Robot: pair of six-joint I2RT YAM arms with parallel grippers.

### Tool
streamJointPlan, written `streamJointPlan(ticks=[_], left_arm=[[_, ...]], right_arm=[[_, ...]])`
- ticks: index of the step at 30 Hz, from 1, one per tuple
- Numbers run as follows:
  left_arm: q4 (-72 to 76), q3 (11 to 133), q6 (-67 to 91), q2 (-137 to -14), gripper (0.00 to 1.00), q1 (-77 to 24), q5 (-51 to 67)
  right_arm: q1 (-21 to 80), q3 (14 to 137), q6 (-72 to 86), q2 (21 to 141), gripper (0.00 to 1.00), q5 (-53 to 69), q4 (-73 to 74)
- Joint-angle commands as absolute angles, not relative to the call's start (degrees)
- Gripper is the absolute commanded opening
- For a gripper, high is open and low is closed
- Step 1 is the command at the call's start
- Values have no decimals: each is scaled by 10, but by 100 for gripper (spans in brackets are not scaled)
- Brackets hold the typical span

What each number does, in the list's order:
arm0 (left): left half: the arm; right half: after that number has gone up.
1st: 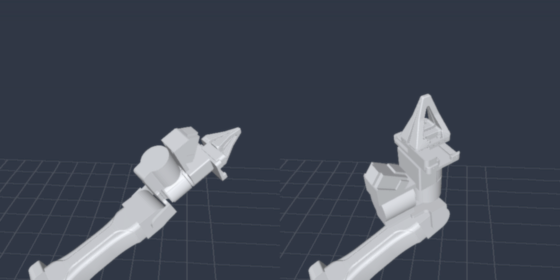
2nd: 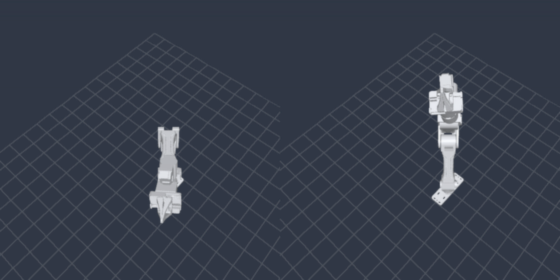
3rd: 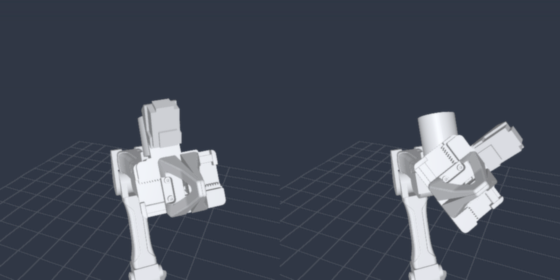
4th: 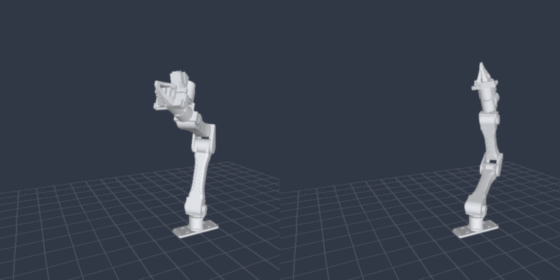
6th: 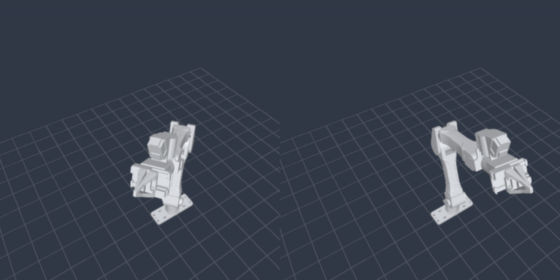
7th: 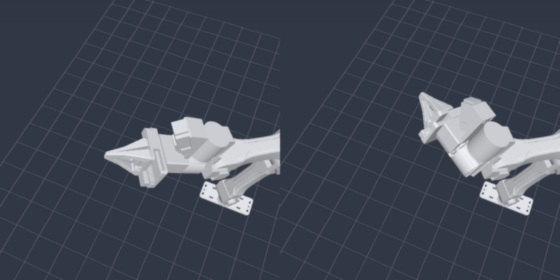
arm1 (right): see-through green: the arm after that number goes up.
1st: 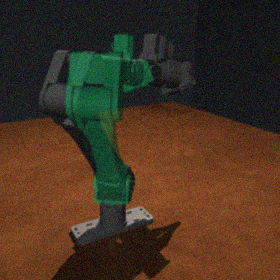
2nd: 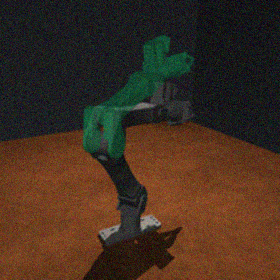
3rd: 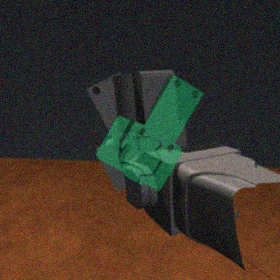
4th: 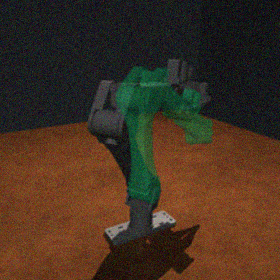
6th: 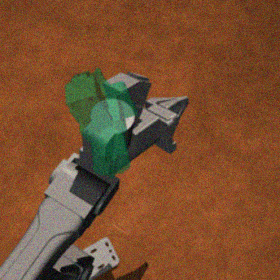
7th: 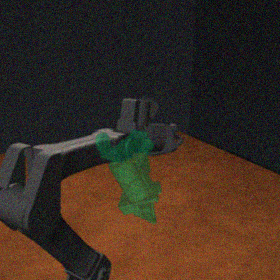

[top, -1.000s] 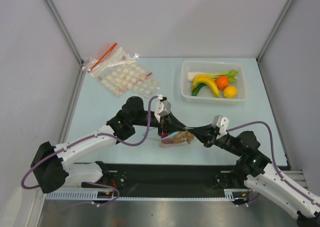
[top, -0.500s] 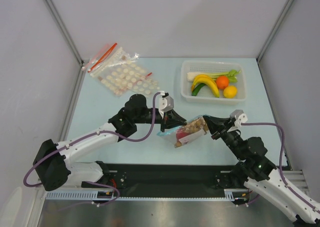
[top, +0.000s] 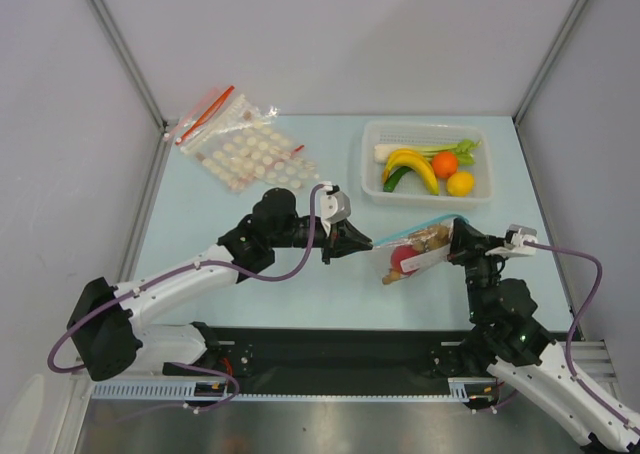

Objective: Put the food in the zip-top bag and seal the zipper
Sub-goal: Zip the zipper food storage bag at the center of the board, then place the zipper food storage bag at the center of the board.

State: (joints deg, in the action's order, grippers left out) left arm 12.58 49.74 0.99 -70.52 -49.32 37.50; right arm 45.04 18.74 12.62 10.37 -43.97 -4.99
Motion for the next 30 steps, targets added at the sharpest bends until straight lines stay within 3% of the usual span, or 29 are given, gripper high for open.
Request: streamJointPlan(ticks=[1,9,14,25,30], left_arm=[[108,521,1,-704,0,-490,378],[95,526,2,-707,0,-488,352],[95,523,32,-715,0,-466,310],[91,557,60,-814,0,-405,221],[119,560,97,-853,1,-360,184]], right_arm=[[437,193,174,96,0,-614,-51],[432,194,213,91,0,-657,-28],[425,177,189,109,0,-593,-83],[397,188,187,357,0,-477,-200],[366,189,217,417,0,-435,-242]])
